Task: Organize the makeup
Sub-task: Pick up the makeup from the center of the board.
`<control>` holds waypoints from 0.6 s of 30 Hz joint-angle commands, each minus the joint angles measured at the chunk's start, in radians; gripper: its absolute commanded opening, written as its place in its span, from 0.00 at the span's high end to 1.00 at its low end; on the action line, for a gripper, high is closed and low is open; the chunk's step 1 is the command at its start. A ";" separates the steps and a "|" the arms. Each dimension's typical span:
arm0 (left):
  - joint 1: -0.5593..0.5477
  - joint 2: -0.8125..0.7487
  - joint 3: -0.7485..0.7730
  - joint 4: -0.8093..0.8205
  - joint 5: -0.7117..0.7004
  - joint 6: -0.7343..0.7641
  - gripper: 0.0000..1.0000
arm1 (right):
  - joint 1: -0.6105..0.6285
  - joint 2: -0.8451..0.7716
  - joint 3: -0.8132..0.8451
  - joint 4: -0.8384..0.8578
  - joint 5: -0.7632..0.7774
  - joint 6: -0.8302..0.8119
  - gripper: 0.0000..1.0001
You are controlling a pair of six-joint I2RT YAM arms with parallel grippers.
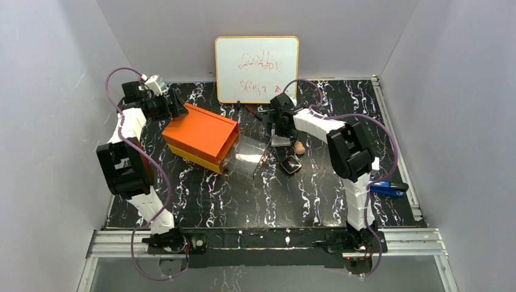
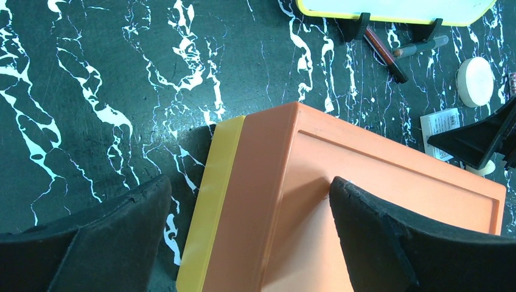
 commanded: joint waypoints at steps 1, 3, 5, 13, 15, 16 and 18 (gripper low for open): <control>0.003 0.013 -0.022 -0.080 -0.059 0.034 0.01 | -0.004 -0.002 -0.014 -0.027 -0.017 0.041 0.02; 0.003 0.013 -0.023 -0.080 -0.060 0.033 0.02 | -0.004 0.022 0.010 -0.056 -0.017 0.040 0.02; 0.003 0.011 -0.023 -0.080 -0.061 0.033 0.02 | -0.004 0.045 0.029 -0.075 -0.020 0.035 0.02; 0.003 0.009 -0.026 -0.080 -0.063 0.031 0.01 | -0.004 0.140 0.118 -0.148 -0.038 -0.036 0.27; 0.002 0.011 -0.024 -0.079 -0.064 0.031 0.02 | -0.005 0.161 0.135 -0.164 -0.046 -0.053 0.36; 0.002 0.011 -0.025 -0.079 -0.063 0.032 0.02 | -0.005 0.169 0.140 -0.166 -0.050 -0.055 0.36; 0.001 0.012 -0.026 -0.080 -0.064 0.033 0.02 | -0.005 0.182 0.146 -0.166 -0.051 -0.055 0.36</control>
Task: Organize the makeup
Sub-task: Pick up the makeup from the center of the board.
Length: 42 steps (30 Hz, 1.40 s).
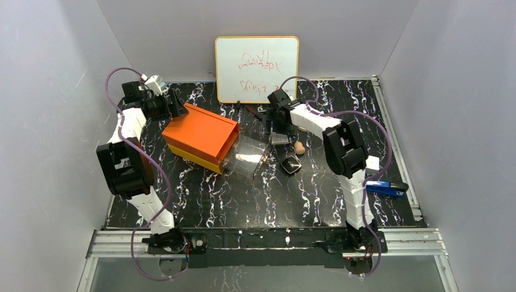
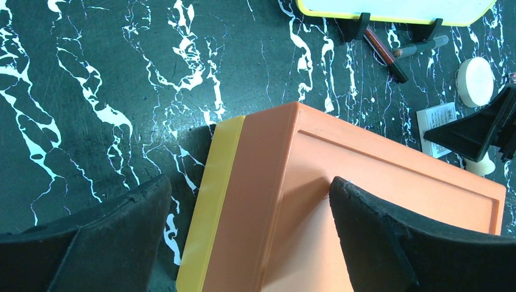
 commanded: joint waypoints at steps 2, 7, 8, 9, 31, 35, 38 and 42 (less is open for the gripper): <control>0.002 0.012 -0.024 -0.080 -0.063 0.033 0.02 | -0.003 0.102 0.003 -0.069 -0.020 -0.025 0.36; 0.001 0.012 -0.023 -0.079 -0.061 0.030 0.02 | -0.026 0.114 0.060 -0.069 -0.020 -0.025 0.36; 0.001 0.012 -0.023 -0.079 -0.062 0.030 0.01 | -0.040 0.115 0.080 -0.069 -0.020 -0.025 0.36; 0.001 0.011 -0.023 -0.079 -0.061 0.030 0.01 | -0.054 0.115 0.102 -0.069 -0.020 -0.025 0.36; -0.006 0.007 -0.024 -0.080 -0.062 0.029 0.02 | -0.104 -0.243 0.177 -0.069 0.103 -0.025 0.36; -0.006 0.004 -0.023 -0.080 -0.061 0.027 0.01 | -0.079 -0.360 0.113 0.074 -0.071 -0.361 0.99; -0.008 0.000 -0.024 -0.080 -0.061 0.025 0.01 | -0.065 -0.438 0.038 0.146 -0.283 -0.415 0.99; -0.008 -0.002 -0.023 -0.080 -0.057 0.024 0.02 | -0.055 -0.465 0.035 0.148 -0.535 -0.463 0.99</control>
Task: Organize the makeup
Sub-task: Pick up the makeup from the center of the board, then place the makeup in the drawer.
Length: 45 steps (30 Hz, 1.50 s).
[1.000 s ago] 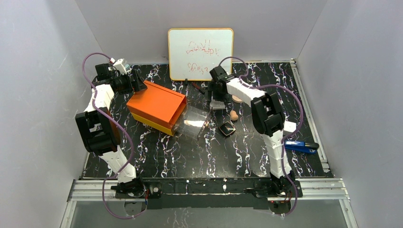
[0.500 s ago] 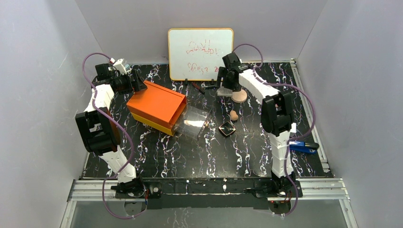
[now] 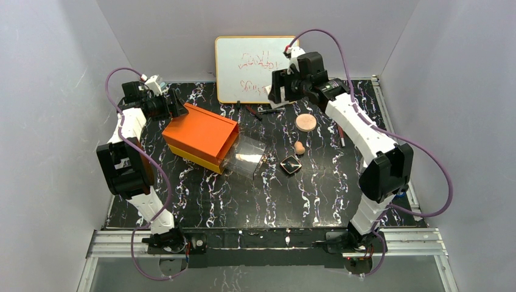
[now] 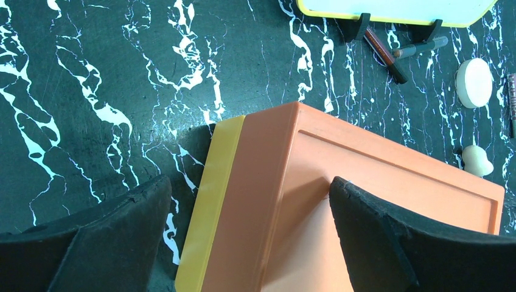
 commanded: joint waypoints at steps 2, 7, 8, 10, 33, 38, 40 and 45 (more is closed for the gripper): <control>-0.007 -0.005 -0.024 -0.079 -0.056 0.030 0.01 | 0.016 -0.012 0.017 0.036 -0.410 -0.130 0.99; -0.007 -0.015 -0.024 -0.080 -0.056 0.029 0.02 | 0.043 0.039 0.093 -0.074 -0.562 -0.180 0.99; -0.007 -0.015 -0.025 -0.079 -0.056 0.029 0.02 | 0.054 0.047 0.106 -0.094 -0.572 -0.184 0.99; -0.008 -0.017 -0.027 -0.080 -0.058 0.029 0.01 | 0.079 0.061 0.124 -0.122 -0.574 -0.185 0.99; -0.010 -0.019 -0.040 -0.064 -0.060 0.024 0.02 | 0.371 0.070 -0.040 -0.125 0.015 -0.259 0.99; -0.010 -0.020 -0.042 -0.065 -0.061 0.024 0.02 | 0.364 0.081 -0.071 -0.105 0.024 -0.270 0.99; -0.010 -0.022 -0.042 -0.065 -0.062 0.025 0.02 | 0.360 0.089 -0.071 -0.105 0.024 -0.272 0.99; -0.010 -0.023 -0.041 -0.065 -0.062 0.026 0.02 | 0.357 0.114 -0.054 -0.117 0.025 -0.279 0.98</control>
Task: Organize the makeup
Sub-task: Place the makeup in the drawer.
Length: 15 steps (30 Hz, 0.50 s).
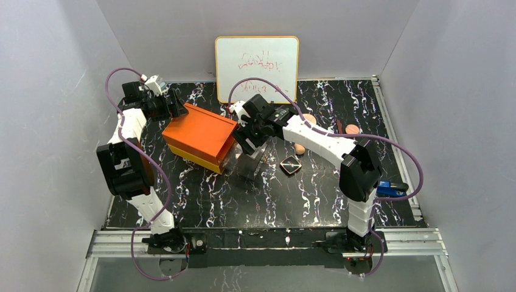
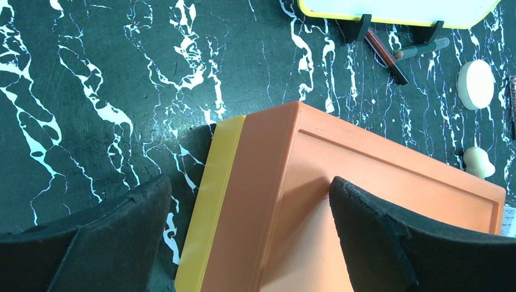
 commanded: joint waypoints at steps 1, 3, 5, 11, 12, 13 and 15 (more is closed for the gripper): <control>-0.009 -0.015 -0.033 -0.072 -0.056 0.031 0.01 | -0.005 -0.013 0.032 0.035 0.013 -0.025 0.88; -0.009 -0.015 -0.033 -0.072 -0.057 0.030 0.02 | -0.006 -0.007 0.042 0.030 0.008 -0.028 0.71; -0.009 -0.014 -0.033 -0.072 -0.056 0.030 0.02 | -0.006 -0.002 0.052 0.023 0.004 -0.029 0.60; -0.009 -0.012 -0.033 -0.072 -0.056 0.030 0.02 | -0.006 0.006 0.077 0.013 -0.012 -0.033 0.37; -0.009 -0.012 -0.033 -0.073 -0.056 0.030 0.02 | -0.006 0.006 0.080 0.012 -0.014 -0.033 0.33; -0.009 -0.012 -0.033 -0.072 -0.057 0.031 0.02 | -0.006 0.008 0.084 0.009 -0.017 -0.033 0.30; -0.009 -0.012 -0.033 -0.072 -0.056 0.031 0.02 | -0.005 0.008 0.091 0.006 -0.020 -0.034 0.24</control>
